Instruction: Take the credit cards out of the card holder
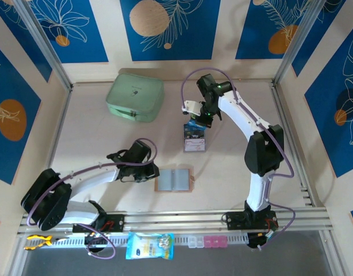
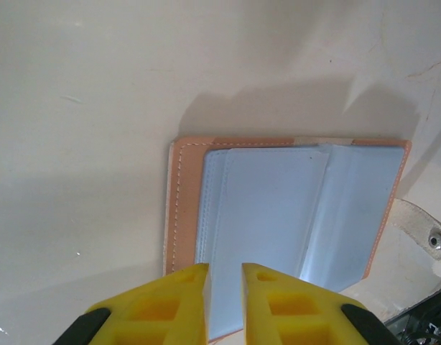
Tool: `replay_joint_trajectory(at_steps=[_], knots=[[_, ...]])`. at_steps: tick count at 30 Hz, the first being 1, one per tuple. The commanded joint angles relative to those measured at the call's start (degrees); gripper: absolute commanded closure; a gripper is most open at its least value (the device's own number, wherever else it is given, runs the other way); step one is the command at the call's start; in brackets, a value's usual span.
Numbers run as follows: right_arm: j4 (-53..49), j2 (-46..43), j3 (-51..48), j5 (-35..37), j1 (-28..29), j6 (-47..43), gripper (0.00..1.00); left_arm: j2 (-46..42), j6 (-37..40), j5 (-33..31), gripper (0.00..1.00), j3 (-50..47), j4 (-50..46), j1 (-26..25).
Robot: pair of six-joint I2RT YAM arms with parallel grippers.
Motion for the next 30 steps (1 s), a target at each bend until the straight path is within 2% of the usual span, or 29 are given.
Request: replay_joint_trajectory(at_steps=[1, 16, 23, 26, 29, 30], knots=[[-2.53, 2.3, 3.41, -1.91, -0.84, -2.83, 1.0, -0.72, 1.17, -0.78, 0.82, 0.03, -2.04, 0.84], [-0.17, 7.65, 4.47, -3.84, -2.25, -5.03, 0.93, 0.63, 0.82, 0.02, 0.82, -0.85, -0.63, 1.69], [1.16, 7.09, 4.38, -4.12, -2.47, -3.64, 0.75, 0.82, 1.57, 0.44, 0.79, -0.32, -0.72, 2.02], [2.09, 5.83, 4.0, -4.44, -2.8, -2.08, 0.72, 0.57, 2.68, 0.81, 0.75, -0.24, -1.15, 2.34], [4.41, 3.47, 1.91, -5.5, -3.2, 0.76, 0.68, -0.42, 4.58, -0.46, 0.68, 0.66, -3.14, 2.89], [5.63, 2.43, 0.5, -5.97, -3.37, 1.99, 0.63, -0.8, 5.48, -1.17, 0.64, 1.19, -4.08, 3.19]])
